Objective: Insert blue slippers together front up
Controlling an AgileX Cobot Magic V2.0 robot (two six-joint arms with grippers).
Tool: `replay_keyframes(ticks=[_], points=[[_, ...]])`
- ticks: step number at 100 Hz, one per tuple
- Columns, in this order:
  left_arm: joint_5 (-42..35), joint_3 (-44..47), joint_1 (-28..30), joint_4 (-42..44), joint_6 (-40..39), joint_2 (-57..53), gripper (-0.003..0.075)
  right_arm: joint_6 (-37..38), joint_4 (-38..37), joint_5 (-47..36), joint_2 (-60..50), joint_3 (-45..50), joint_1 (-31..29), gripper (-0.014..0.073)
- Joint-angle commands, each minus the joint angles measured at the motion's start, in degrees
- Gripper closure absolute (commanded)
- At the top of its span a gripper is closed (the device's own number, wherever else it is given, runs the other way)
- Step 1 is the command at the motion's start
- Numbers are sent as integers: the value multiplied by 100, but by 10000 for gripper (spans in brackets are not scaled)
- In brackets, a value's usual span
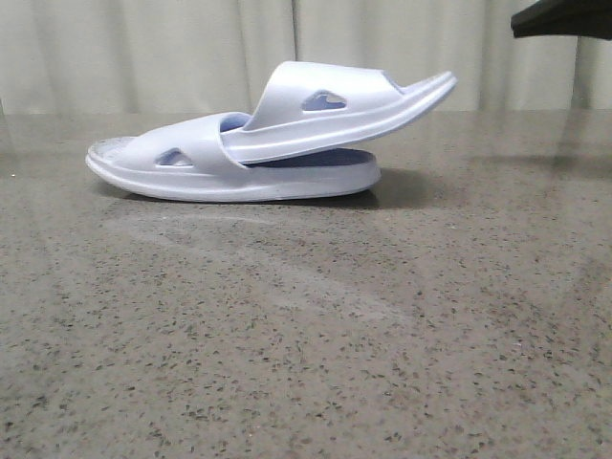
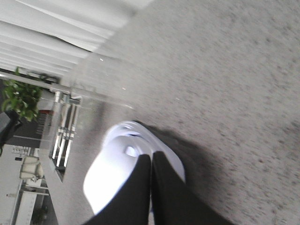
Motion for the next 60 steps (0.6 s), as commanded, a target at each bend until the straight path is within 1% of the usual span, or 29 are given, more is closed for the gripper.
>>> replay_keyframes(ticks=[1,8,17,23,32,38,48,60], points=[[-235,-186,-28,-503,95,-531,705,-39,707,478,-513,-158,-35,680],[-563,-186,-50,-465,232,-787,705,-53,707,250,-748,-158,-35,679],[-1048,-186,-50,-190,229,-1158,705,-174,445,-222,-1163,-158,-35,679],[-1293,-186,-50,31,229,-1410,705,-206,191,-686,-1459,-158,-35,679],[-1339,-186,-53,209,229,-1672,705,-206,-167,-1284,-1937,-158,-35,679],[-1313,-186,-124,413,229,-1789,705,-206,-374,-1362,-2193,-158,-35,679],[-1290,-186,-509,855,229,-1972,705,-206,-878,-1250,-2519,-158,45,679],[-1295,-186,-1194,1391,229,-2408,705,-206,-1569,-1188,-3009,-158,446,679]])
